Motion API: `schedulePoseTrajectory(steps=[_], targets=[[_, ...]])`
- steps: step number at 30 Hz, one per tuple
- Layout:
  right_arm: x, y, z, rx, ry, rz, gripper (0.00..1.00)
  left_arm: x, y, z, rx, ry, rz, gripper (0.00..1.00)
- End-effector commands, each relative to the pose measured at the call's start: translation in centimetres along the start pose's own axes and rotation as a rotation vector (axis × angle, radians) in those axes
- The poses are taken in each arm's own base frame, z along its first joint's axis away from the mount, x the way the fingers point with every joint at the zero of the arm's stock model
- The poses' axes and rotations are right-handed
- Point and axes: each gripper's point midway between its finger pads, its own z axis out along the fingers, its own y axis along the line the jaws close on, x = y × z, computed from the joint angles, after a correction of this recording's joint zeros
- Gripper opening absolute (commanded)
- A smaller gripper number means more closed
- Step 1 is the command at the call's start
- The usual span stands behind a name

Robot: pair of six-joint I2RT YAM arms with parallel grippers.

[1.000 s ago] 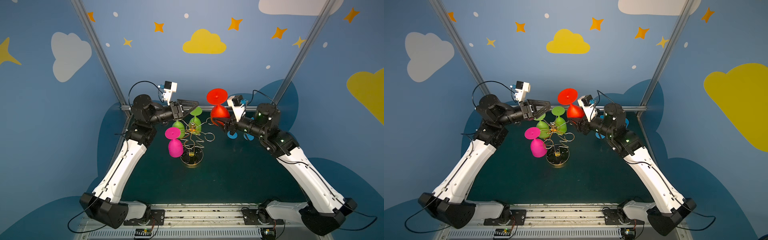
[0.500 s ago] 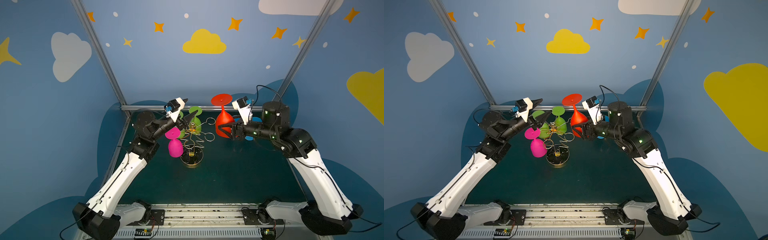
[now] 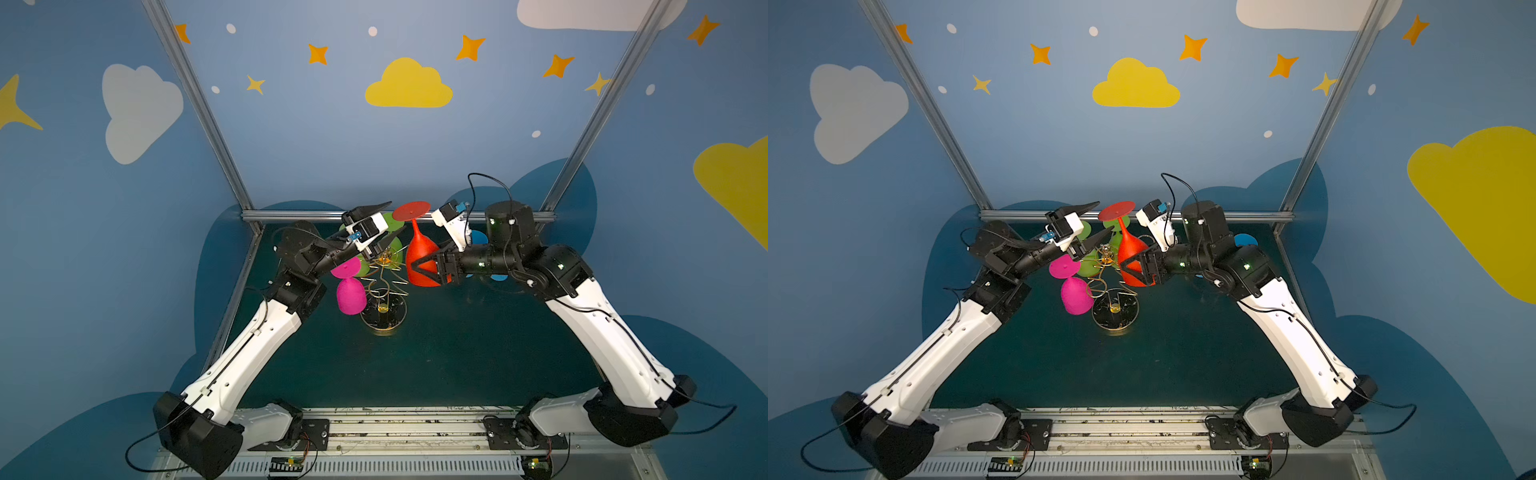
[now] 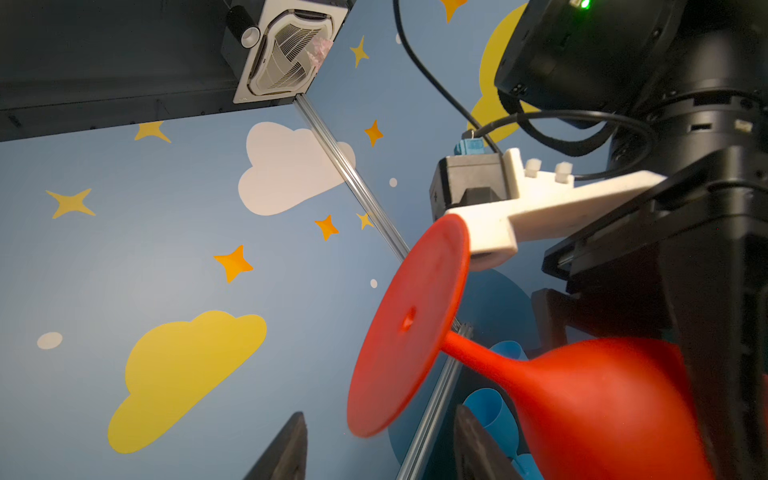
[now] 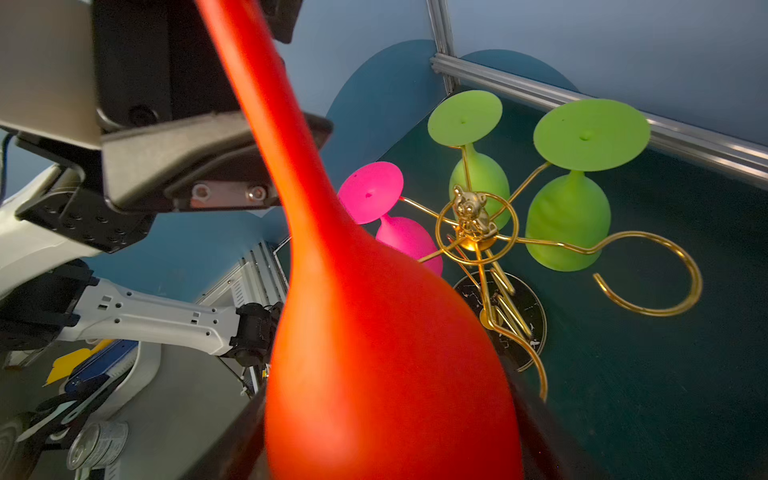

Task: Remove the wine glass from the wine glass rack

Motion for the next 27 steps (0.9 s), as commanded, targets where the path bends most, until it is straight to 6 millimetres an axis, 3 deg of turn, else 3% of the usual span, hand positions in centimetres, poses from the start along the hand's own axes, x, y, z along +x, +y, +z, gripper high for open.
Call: schedulePoseTrajectory(steps=[1, 10, 14, 18, 21, 24, 27], targets=[[-0.1, 1.1, 0.1, -0.04, 0.012, 0.012, 0.18, -1.3, 0.1, 0.0, 0.013, -0.034, 0.048, 0.52], [0.6, 1.3, 0.9, -0.063, 0.061, 0.054, 0.16, -1.5, 0.1, -0.3, 0.012, -0.021, 0.087, 0.41], [0.8, 1.2, 1.1, -0.062, 0.071, 0.066, 0.18, -1.4, 0.1, -0.4, 0.014, -0.013, 0.093, 0.29], [0.9, 1.3, 1.2, -0.066, 0.08, 0.08, 0.2, -1.6, 0.1, -0.6, 0.013, -0.008, 0.1, 0.09], [0.8, 1.3, 1.3, -0.07, 0.082, 0.089, 0.22, -1.7, 0.1, -0.8, 0.007, -0.008, 0.108, 0.03], [0.4, 1.4, 1.0, -0.071, 0.068, 0.088, 0.34, -1.8, 0.2, -1.0, -0.001, -0.002, 0.109, 0.03], [-0.5, 1.4, 0.4, -0.065, 0.021, 0.09, 0.58, -1.4, 0.4, -1.1, -0.015, 0.02, 0.098, 0.03]])
